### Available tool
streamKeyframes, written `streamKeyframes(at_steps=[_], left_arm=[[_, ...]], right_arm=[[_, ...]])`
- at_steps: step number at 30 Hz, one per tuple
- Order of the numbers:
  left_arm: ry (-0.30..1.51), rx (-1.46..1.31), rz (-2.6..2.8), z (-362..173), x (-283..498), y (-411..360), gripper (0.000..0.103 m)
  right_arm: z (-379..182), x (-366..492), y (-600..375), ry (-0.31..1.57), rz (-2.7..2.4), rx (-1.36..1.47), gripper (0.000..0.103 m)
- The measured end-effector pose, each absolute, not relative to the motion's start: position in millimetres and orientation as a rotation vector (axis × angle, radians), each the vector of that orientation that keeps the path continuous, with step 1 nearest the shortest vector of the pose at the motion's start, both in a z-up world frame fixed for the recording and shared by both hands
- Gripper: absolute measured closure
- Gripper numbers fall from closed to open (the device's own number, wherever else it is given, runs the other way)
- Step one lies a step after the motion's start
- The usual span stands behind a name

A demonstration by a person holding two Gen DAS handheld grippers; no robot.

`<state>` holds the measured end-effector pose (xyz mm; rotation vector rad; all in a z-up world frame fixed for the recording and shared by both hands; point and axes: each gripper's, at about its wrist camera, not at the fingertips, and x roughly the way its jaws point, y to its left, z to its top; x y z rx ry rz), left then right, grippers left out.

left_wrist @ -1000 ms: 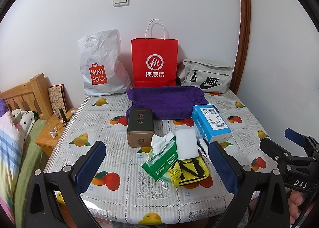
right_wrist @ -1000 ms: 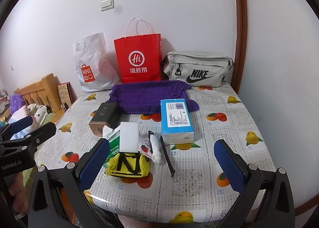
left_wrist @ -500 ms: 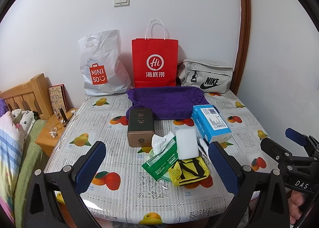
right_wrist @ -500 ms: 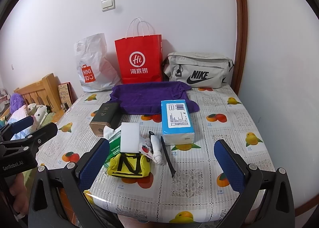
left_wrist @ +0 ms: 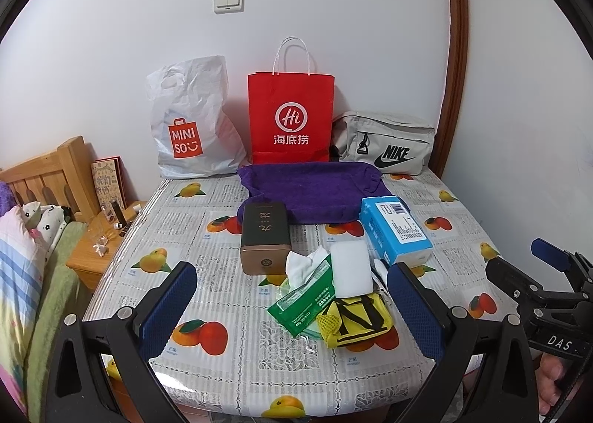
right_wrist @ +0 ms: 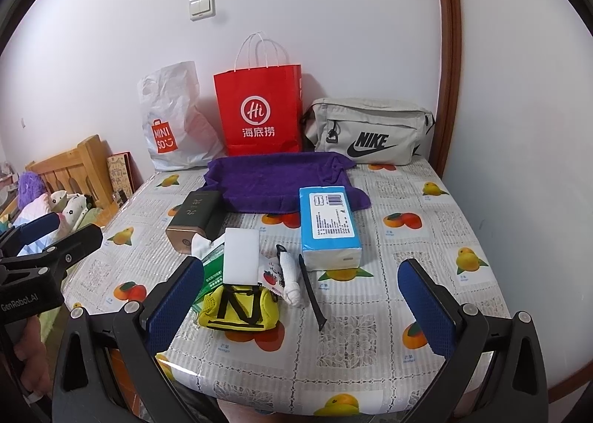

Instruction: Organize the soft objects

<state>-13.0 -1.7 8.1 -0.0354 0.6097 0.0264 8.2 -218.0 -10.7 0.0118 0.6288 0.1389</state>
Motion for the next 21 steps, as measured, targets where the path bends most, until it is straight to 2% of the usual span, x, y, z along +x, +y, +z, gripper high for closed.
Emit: streamKeyframes(at_steps=[8,16,21], left_arm=[[0.674,-0.039,0.056,-12,10,11,0.000],[0.755,-0.046,0.081,-59,39,27,0.000],[0.811,-0.050,0.065,-90,56,29,0.000]], right_arm=[[-26,24,-223,0.651,0.166,0.018,0.000],[-70,54,-236,0.733,0.182,0.034,0.001],[-106,71,-235,0.804,0.228,0.018,0.012]])
